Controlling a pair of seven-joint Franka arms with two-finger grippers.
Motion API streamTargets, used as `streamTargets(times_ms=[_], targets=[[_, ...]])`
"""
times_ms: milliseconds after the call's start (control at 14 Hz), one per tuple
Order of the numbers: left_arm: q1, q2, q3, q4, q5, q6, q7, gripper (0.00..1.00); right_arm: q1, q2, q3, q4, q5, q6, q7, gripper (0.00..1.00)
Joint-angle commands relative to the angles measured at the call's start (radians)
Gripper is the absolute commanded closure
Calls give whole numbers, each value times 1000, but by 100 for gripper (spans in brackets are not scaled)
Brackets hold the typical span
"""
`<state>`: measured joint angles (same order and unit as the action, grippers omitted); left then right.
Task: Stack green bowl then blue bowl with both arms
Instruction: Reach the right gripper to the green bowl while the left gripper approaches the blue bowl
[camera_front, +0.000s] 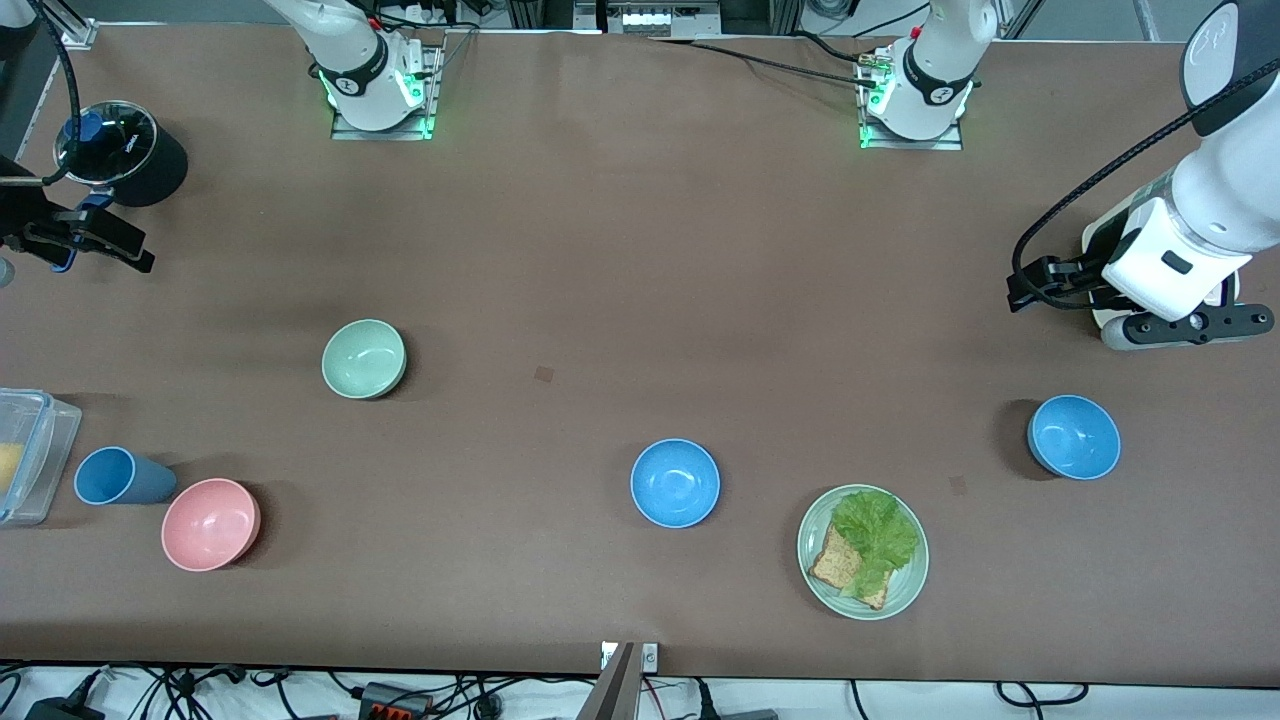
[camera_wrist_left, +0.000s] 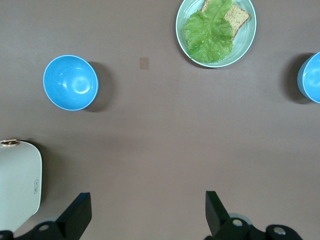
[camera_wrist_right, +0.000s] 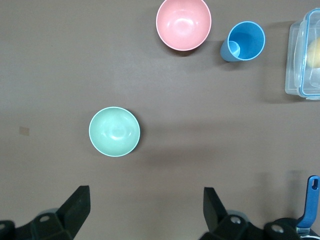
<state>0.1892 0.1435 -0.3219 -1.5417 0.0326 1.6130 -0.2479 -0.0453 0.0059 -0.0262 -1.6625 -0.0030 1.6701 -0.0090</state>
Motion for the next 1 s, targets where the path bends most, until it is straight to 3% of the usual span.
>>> streamTargets(times_ms=[0, 500, 643, 929], targets=[[12, -16, -6, -12, -17, -4, 3, 0, -4, -6, 5, -3, 0, -7, -9, 0], [33, 2, -2, -17, -26, -13, 2, 0, -5, 12, 5, -3, -11, 2, -11, 0], [59, 7, 7, -23, -19, -16, 1, 0, -5, 58, 5, -3, -12, 7, -11, 0], [188, 144, 6, 3, 39, 5, 4, 0, 4, 230, 6, -5, -14, 10, -5, 0]])
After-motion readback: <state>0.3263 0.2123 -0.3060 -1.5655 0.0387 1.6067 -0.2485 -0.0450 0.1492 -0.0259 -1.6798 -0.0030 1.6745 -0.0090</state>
